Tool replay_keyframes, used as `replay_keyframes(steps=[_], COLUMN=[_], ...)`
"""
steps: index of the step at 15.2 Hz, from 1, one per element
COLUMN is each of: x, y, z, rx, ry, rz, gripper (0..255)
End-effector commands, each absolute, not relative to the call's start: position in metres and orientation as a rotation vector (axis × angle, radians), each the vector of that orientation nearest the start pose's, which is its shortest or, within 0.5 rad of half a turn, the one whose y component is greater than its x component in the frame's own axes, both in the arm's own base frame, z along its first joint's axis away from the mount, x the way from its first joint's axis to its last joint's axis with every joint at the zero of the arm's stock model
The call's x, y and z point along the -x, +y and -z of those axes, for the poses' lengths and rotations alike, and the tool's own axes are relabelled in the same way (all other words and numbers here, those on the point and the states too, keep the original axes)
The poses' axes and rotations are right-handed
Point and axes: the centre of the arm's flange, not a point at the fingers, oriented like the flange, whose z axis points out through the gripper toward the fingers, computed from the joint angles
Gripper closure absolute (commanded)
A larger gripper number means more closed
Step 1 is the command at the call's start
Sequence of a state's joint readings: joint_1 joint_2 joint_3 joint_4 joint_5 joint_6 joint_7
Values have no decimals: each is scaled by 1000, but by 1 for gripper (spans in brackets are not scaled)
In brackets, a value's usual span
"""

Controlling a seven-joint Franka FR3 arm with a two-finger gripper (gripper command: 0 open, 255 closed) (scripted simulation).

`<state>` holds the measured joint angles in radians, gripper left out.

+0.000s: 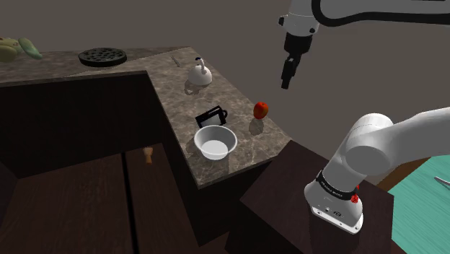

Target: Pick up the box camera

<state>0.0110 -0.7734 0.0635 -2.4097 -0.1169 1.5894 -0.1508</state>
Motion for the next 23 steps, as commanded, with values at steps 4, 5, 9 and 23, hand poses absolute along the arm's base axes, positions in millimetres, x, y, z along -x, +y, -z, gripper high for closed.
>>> replay_keyframes(steps=[4, 5, 9, 23], x=[-344, -355, -401, -552], y=[7, 5, -2, 6], z=[-542, -534, -503, -383], rx=[3265, 3259, 3230, 3070], ry=[-459, -496, -642, -1140], rz=[-126, -137, -183, -336], gripper=[0, 0, 0, 0])
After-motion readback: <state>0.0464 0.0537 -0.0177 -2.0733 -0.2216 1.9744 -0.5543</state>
